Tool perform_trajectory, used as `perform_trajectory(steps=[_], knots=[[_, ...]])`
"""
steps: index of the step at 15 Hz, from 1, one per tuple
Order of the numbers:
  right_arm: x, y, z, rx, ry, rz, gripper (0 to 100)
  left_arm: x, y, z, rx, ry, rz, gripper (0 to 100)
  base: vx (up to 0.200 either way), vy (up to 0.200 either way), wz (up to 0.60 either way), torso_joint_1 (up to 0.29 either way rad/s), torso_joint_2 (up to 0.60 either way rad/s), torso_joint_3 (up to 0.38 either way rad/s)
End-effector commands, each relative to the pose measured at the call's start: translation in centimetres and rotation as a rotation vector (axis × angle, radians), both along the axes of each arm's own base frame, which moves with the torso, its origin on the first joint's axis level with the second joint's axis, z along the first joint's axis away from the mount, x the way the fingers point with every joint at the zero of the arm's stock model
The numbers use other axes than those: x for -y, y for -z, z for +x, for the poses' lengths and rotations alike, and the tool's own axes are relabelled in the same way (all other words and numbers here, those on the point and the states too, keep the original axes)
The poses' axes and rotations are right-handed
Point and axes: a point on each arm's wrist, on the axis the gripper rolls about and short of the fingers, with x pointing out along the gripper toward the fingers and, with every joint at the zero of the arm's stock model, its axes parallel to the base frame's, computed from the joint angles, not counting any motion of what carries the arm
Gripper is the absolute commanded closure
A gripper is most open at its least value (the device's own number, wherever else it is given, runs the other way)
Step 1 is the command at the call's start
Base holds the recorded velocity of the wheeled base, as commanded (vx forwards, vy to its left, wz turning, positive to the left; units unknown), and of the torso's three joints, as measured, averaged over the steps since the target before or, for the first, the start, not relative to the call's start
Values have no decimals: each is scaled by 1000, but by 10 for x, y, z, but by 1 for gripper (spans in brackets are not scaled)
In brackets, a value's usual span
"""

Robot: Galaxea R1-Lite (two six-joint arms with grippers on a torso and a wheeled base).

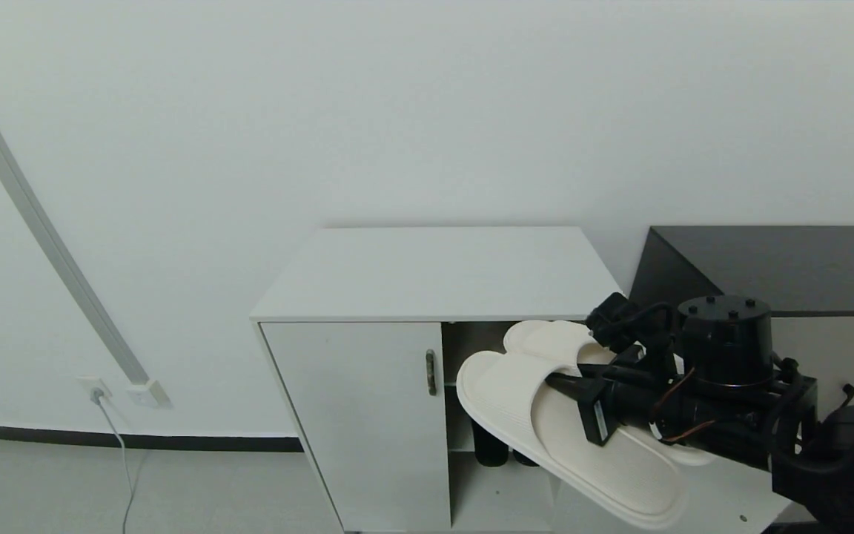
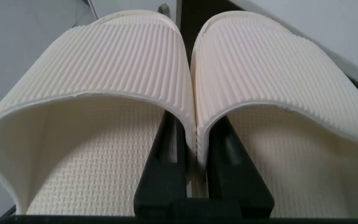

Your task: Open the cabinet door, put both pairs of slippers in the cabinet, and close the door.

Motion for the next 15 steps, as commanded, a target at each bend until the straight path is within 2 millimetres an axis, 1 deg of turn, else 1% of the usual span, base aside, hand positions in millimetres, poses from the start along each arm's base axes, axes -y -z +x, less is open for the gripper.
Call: perform_trajectory(steps=[1, 9, 15], knots=[[0, 1, 0, -4, -2, -3, 100, 0, 0, 0, -1, 0, 0, 100, 0, 0, 0, -227, 554, 310], [-1, 2, -1, -5, -2, -6, 100, 0, 0, 0, 0, 0, -1, 100, 0, 0, 0, -216, 538, 319], [-1, 2, -1, -4, -5, -7, 100, 0, 0, 0, -1, 0, 0, 100, 0, 0, 0, -173, 500, 324]])
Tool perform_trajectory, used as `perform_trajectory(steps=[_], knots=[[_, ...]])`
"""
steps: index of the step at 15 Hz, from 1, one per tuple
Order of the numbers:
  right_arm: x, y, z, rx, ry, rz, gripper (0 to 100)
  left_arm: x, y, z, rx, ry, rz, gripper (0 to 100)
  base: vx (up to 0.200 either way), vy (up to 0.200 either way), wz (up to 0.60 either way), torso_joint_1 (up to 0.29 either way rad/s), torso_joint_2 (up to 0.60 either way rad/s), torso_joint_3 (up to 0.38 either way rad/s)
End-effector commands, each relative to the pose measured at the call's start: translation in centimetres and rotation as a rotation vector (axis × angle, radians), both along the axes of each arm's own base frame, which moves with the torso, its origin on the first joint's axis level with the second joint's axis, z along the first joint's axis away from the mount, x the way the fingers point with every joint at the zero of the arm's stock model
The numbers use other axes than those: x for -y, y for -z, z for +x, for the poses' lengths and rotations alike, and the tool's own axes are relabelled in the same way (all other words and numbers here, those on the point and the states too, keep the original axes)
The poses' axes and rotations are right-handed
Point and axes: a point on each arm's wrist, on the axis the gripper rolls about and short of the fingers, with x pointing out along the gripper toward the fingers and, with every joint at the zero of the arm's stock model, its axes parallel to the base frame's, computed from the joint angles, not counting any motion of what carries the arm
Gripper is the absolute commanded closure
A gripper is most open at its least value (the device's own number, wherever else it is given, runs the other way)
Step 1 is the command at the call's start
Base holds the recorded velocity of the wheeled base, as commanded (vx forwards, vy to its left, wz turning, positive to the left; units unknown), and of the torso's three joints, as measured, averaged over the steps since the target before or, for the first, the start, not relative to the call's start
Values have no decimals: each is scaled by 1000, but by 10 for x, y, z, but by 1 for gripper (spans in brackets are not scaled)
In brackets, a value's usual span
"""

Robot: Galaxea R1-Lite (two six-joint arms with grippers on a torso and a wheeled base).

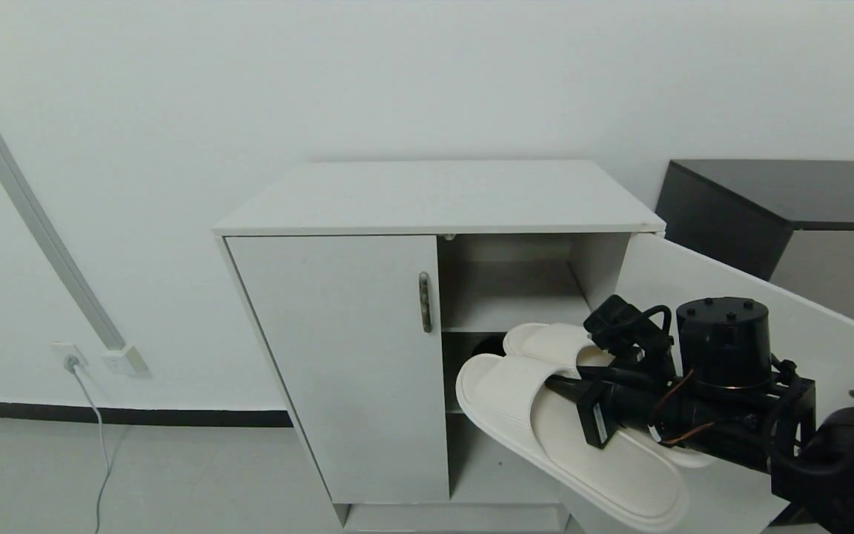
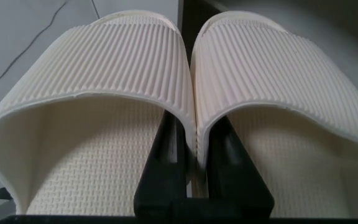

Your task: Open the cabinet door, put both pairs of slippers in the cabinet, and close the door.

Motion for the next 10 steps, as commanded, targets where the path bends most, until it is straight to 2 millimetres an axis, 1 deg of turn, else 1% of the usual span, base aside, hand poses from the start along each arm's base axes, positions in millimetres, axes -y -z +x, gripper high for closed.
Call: perform_trajectory(steps=[1, 6, 10], knots=[[0, 1, 0, -1, -1, -1, 100, 0, 0, 0, 0, 0, 1, 100, 0, 0, 0, -159, 476, 334], [0, 1, 0, -5, 1, -2, 100, 0, 0, 0, -2, 0, -2, 100, 0, 0, 0, -125, 465, 345], [-1, 2, 1, -2, 0, 0, 100, 0, 0, 0, -2, 0, -1, 100, 0, 0, 0, -67, 447, 372]])
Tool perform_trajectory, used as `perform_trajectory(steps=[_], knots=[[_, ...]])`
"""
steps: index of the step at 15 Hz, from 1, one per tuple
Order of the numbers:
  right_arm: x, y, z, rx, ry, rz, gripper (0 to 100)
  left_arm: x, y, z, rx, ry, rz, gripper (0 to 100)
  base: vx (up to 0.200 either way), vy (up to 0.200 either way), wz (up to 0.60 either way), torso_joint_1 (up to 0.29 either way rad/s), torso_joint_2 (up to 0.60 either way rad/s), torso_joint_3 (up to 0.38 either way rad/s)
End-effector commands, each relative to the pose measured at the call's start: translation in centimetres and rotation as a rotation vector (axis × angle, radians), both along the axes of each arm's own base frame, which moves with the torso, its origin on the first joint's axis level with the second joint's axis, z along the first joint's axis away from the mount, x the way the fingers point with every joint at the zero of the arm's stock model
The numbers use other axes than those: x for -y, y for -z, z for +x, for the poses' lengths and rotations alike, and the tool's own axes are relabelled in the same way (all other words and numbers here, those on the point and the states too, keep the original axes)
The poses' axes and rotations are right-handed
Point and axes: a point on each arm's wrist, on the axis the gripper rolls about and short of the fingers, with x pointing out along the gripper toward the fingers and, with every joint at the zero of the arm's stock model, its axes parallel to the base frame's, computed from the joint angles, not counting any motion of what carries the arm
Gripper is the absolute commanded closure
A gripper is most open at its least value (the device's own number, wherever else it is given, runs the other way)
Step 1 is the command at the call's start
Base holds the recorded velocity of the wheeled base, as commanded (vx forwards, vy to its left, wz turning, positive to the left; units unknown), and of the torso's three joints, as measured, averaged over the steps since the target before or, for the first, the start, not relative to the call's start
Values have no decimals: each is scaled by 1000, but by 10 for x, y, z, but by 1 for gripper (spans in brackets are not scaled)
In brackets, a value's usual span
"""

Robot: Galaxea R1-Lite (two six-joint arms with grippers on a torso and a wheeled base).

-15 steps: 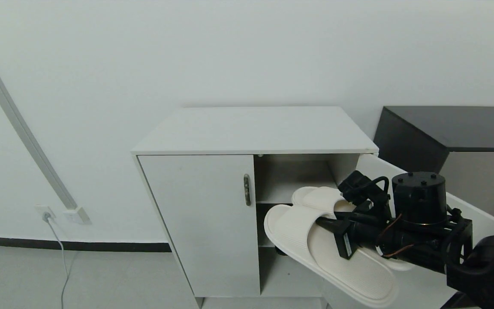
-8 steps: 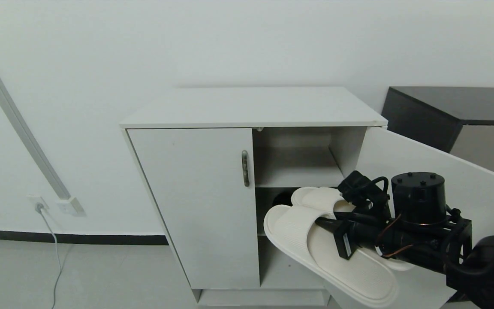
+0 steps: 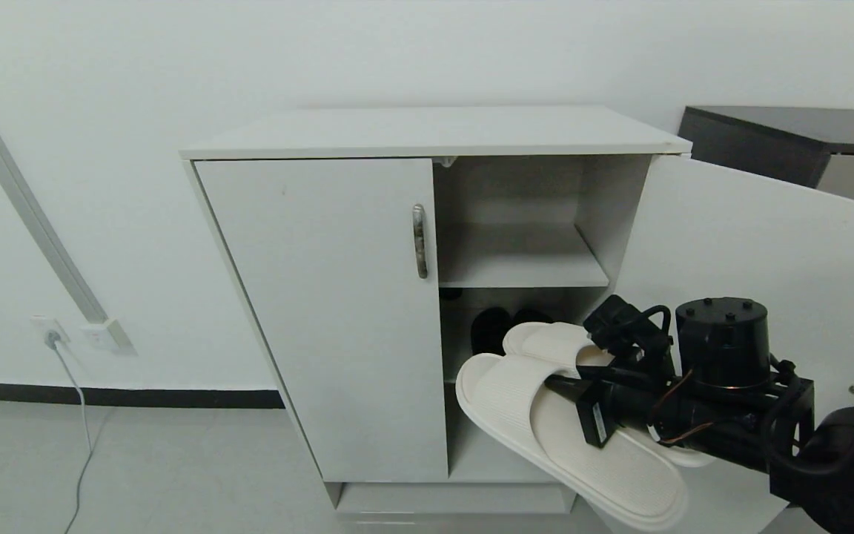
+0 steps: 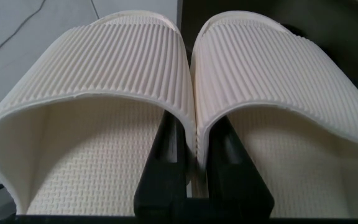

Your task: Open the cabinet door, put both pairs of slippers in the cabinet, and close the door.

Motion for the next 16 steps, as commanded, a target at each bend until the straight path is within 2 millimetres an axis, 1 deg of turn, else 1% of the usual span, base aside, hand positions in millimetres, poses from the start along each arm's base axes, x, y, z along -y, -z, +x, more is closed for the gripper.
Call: perform_trajectory(steps=[1, 3, 10, 13, 14, 16], knots=[[-1, 3, 1, -8, -2, -6, 100, 0, 0, 0, -1, 0, -1, 100, 0, 0, 0, -36, 447, 398], [-1, 3, 0, -7, -2, -7, 100, 0, 0, 0, -2, 0, -1, 100, 0, 0, 0, -15, 361, 344], [-1, 4, 0, -5, -4, -7, 100, 0, 0, 0, -1, 0, 1, 100, 0, 0, 0, 0, 0, 0], [-4, 5, -4, 10, -19, 3, 100, 0, 0, 0, -2, 0, 1, 100, 0, 0, 0, -2, 144, 118], [-5, 5, -5, 9, -26, 3, 100, 0, 0, 0, -1, 0, 1, 100, 0, 0, -600, 2, 61, 46], [-8, 7, -6, 4, -36, -1, 100, 0, 0, 0, -2, 0, 1, 100, 0, 0, 0, 0, 0, 0]])
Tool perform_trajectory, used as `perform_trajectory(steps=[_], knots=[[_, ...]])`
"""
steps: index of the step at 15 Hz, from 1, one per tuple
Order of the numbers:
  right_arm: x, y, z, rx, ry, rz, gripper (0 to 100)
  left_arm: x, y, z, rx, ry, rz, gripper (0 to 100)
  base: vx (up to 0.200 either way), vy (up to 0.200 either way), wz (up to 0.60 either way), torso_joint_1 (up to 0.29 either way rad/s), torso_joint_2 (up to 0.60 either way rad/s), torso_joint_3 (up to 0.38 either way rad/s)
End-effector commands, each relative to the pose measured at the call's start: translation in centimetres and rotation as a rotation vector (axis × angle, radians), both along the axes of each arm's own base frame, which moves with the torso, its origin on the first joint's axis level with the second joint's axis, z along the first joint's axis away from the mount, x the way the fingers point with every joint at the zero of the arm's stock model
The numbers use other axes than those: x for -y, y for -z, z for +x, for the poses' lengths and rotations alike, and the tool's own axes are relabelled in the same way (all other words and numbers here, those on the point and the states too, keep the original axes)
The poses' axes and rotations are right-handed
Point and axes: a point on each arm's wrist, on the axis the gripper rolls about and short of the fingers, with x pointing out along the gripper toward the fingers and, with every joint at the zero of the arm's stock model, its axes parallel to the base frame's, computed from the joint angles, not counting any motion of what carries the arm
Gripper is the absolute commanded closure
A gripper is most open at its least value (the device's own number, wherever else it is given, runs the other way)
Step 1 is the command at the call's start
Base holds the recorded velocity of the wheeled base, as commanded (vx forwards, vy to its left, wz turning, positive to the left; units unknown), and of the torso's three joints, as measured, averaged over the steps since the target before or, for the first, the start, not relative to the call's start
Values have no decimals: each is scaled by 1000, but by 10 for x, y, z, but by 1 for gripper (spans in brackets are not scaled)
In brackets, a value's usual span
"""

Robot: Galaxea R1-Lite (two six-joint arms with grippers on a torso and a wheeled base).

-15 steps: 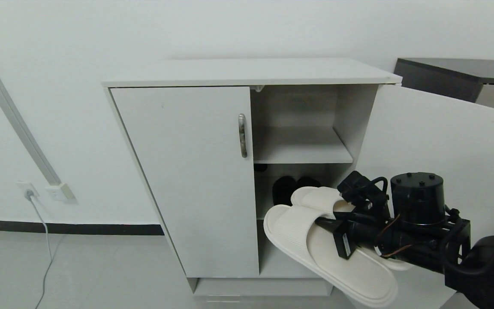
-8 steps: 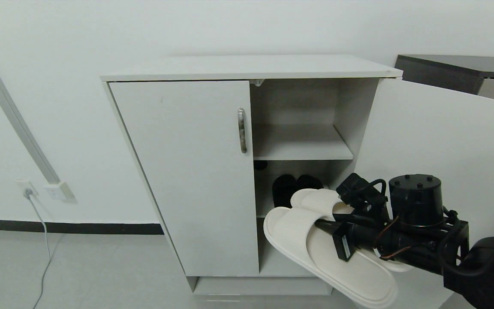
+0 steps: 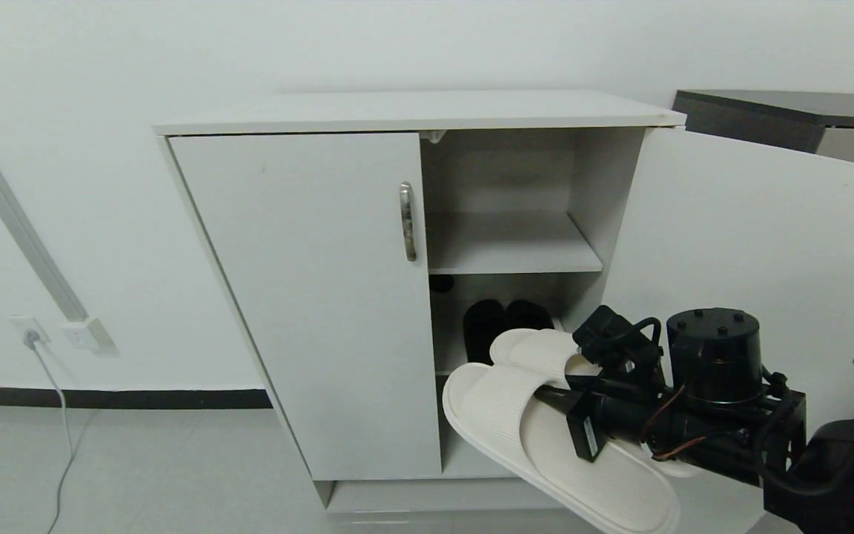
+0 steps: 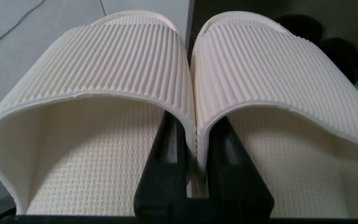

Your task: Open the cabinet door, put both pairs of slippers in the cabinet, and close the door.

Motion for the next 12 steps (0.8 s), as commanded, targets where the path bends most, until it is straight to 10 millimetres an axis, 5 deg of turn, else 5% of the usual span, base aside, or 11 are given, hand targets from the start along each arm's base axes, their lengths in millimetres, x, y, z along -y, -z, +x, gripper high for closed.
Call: perform_trajectory(steps=[1, 5, 8, 12], knots=[[-3, 1, -1, -4, -10, -4, 100, 0, 0, 0, -1, 0, 0, 100, 0, 0, 0, 0, 0, 0], [-20, 9, -4, 14, 29, -20, 100, 0, 0, 0, -2, 0, 0, 100, 0, 0, 0, 0, 0, 0], [-75, -5, -20, 46, 260, 63, 100, 0, 0, 0, -2, 0, 2, 100, 0, 0, 0, 0, 0, 0], [-110, -23, -35, 16, 519, 39, 100, 0, 0, 0, -1, 1, 3, 100, 0, 0, 0, 0, 0, 0]])
